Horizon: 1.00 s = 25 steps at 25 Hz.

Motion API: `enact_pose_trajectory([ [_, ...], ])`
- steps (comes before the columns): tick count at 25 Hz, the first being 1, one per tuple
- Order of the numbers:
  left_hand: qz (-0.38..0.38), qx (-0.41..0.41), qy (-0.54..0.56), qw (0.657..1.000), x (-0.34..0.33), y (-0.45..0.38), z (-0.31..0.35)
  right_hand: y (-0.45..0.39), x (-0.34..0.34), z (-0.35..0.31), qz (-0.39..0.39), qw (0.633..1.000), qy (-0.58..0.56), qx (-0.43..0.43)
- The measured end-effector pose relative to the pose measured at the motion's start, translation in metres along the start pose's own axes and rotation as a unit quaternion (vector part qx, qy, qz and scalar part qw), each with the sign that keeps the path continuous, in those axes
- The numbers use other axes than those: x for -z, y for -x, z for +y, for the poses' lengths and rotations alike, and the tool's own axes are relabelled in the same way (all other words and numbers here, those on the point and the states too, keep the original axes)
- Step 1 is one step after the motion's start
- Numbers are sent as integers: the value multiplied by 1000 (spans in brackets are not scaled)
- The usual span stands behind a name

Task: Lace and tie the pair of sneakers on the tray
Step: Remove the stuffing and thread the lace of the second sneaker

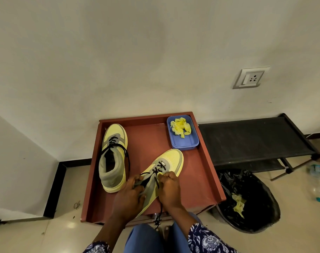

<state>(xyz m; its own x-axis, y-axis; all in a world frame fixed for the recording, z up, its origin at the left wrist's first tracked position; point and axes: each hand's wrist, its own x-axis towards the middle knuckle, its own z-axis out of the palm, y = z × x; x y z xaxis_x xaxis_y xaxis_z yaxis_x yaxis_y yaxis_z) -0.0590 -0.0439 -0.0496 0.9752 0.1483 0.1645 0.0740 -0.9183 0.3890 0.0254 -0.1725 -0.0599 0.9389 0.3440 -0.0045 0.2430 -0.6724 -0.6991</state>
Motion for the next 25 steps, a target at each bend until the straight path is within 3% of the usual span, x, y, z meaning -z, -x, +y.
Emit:
enact_pose_trajectory([
  [5,4,-8,-13,1000,3,-1,3,18,-4,-2,46,996,-77,6],
  [7,6,-10,-19,1000,3,-1,3,24,-3,-1,38,991,-124,-15],
  [12,18,-20,-8,1000,2,0,2,13,6,18,-26,993,-117,-7],
  [15,12,-15,-12,1000,3,1,2,-3,13,24,42,996,-64,-40],
  [19,7,-10,-9,1000,1,1,0,-25,20,28,82,991,-81,-69],
  [21,8,-7,-7,1000,-1,2,-3,-41,27,27,52,986,-129,-90],
  [23,7,-5,-4,1000,-1,2,-3,-51,33,27,-8,996,-48,-77],
  [25,9,-5,-6,1000,0,1,-2,-47,33,25,9,996,-55,-64],
])
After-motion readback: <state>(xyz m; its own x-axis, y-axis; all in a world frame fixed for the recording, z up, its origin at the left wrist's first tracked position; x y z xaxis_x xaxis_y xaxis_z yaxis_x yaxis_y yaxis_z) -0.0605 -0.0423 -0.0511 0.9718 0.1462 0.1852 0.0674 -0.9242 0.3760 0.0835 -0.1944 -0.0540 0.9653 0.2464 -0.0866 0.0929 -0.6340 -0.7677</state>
